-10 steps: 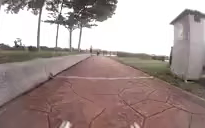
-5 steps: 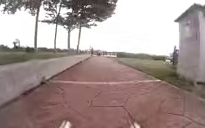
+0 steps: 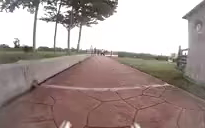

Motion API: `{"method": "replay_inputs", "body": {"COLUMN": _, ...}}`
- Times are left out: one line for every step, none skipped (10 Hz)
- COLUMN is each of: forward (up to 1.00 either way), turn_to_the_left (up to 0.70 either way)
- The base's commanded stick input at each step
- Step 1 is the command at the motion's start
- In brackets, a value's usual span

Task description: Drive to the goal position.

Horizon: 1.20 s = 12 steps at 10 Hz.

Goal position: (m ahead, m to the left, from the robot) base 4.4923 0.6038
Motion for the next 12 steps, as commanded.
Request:
{"method": "replay_inputs", "body": {"forward": 0.7, "turn_to_the_left": 0.0}}
{"method": "replay_inputs", "body": {"forward": 0.7, "turn_to_the_left": 0.0}}
{"method": "replay_inputs", "body": {"forward": 0.7, "turn_to_the_left": 0.0}}
{"method": "replay_inputs", "body": {"forward": 0.7, "turn_to_the_left": 0.0}}
{"method": "replay_inputs", "body": {"forward": 0.7, "turn_to_the_left": 0.01}}
{"method": "replay_inputs", "body": {"forward": 0.7, "turn_to_the_left": 0.03}}
{"method": "replay_inputs", "body": {"forward": 0.7, "turn_to_the_left": 0.04}}
{"method": "replay_inputs", "body": {"forward": 0.7, "turn_to_the_left": 0.18}}
{"method": "replay_inputs", "body": {"forward": 0.7, "turn_to_the_left": 0.31}}
{"method": "replay_inputs", "body": {"forward": 0.7, "turn_to_the_left": 0.35}}
{"method": "replay_inputs", "body": {"forward": 0.7, "turn_to_the_left": 0.3}}
{"method": "replay_inputs", "body": {"forward": 0.7, "turn_to_the_left": 0.22}}
